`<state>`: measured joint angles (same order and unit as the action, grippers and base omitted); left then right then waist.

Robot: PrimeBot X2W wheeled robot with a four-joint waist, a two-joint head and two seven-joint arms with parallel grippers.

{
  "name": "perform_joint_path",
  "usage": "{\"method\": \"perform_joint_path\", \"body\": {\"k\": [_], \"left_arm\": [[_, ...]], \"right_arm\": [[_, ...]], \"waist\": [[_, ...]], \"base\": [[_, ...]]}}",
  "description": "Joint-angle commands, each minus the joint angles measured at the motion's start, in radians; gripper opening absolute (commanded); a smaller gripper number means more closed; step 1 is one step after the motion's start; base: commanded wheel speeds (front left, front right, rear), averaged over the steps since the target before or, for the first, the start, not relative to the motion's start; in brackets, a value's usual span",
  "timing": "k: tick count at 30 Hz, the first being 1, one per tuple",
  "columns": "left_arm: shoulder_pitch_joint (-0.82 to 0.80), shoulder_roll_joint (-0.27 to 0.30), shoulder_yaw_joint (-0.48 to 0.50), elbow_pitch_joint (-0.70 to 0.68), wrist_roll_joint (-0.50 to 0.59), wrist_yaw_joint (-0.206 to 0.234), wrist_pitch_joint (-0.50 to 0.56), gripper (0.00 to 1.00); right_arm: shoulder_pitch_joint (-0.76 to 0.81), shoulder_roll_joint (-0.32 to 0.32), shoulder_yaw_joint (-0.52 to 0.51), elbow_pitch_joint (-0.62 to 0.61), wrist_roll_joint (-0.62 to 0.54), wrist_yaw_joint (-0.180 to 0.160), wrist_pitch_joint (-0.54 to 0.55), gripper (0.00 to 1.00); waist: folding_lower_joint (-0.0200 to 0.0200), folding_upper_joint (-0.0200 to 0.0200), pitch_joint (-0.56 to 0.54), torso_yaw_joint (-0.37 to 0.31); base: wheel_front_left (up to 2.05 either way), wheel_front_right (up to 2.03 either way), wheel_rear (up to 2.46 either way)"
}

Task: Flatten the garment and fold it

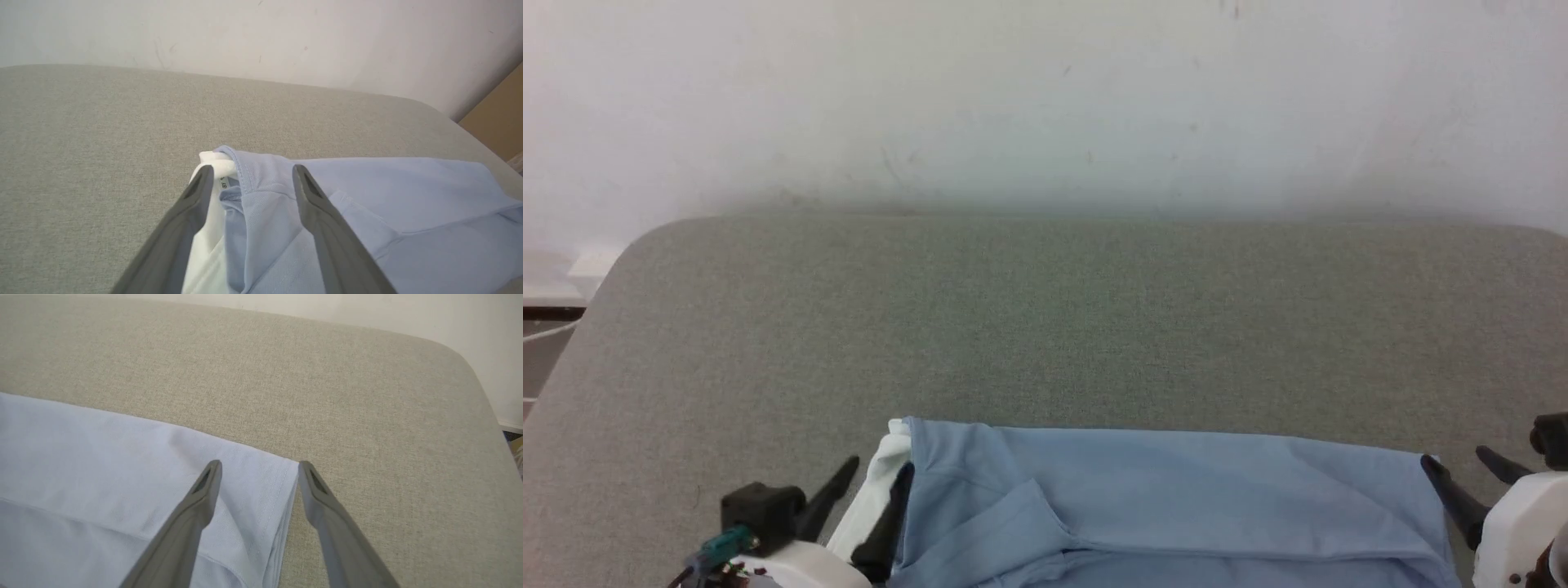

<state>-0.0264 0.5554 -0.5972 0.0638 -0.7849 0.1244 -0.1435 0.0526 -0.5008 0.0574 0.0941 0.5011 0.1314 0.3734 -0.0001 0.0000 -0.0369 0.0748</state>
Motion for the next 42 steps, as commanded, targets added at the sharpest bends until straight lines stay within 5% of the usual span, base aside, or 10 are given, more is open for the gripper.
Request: {"method": "perform_joint_path", "body": {"k": [1, 7, 17, 22, 35, 36, 37, 42], "left_arm": [[0.011, -0.014, 0.021, -0.003, -0.004, 0.003, -0.042, 1.00], [0.035, -0.109, 0.141, -0.019, 0.012, 0.025, -0.116, 1.00], [0.130, -0.285, 0.401, -0.142, 0.396, 0.011, -0.118, 1.00], [0.153, -0.341, 0.450, -0.157, 0.530, -0.030, -0.118, 1.00], [0.161, -0.438, 0.533, -0.135, 0.632, -0.146, -0.118, 1.00], [0.160, -0.442, 0.539, -0.134, 0.637, -0.153, -0.118, 1.00], [0.159, -0.446, 0.544, -0.134, 0.641, -0.159, -0.118, 1.00], [0.156, -0.459, 0.565, -0.125, 0.652, -0.177, -0.118, 1.00]], "right_arm": [[0.011, 0.026, -0.022, -0.011, -0.007, -0.001, -0.006, 1.00], [0.073, 0.166, -0.145, -0.030, -0.061, -0.001, 0.014, 1.00], [0.067, 0.385, -0.389, 0.057, -0.162, -0.001, 0.042, 1.00], [0.062, 0.421, -0.415, 0.113, -0.202, -0.001, 0.079, 1.00], [0.063, 0.441, -0.359, 0.224, -0.152, -0.001, 0.162, 1.00], [0.065, 0.442, -0.348, 0.230, -0.142, -0.001, 0.168, 0.33], [0.065, 0.442, -0.336, 0.233, -0.135, -0.001, 0.171, 0.00], [0.060, 0.434, -0.304, 0.232, -0.117, -0.001, 0.149, 0.00]], "waist": [[0.0001, 0.0000, -0.014, -0.002], [0.0001, 0.0000, -0.005, 0.001], [0.0001, 0.0000, 0.021, 0.011], [0.0001, 0.0000, 0.035, 0.026], [0.0001, 0.0000, 0.070, 0.052], [0.0001, 0.0000, 0.072, 0.052], [0.0001, 0.0000, 0.074, 0.052], [0.0001, 0.0000, 0.073, 0.048]], "base": [[0.00, 0.00, 0.00], [0.00, 0.00, 0.00], [0.00, 0.00, 0.00], [0.00, 0.00, 0.00], [0.00, 0.00, 0.00], [0.00, 0.00, 0.00], [0.00, 0.00, 0.00], [0.00, 0.00, 0.00]]}}
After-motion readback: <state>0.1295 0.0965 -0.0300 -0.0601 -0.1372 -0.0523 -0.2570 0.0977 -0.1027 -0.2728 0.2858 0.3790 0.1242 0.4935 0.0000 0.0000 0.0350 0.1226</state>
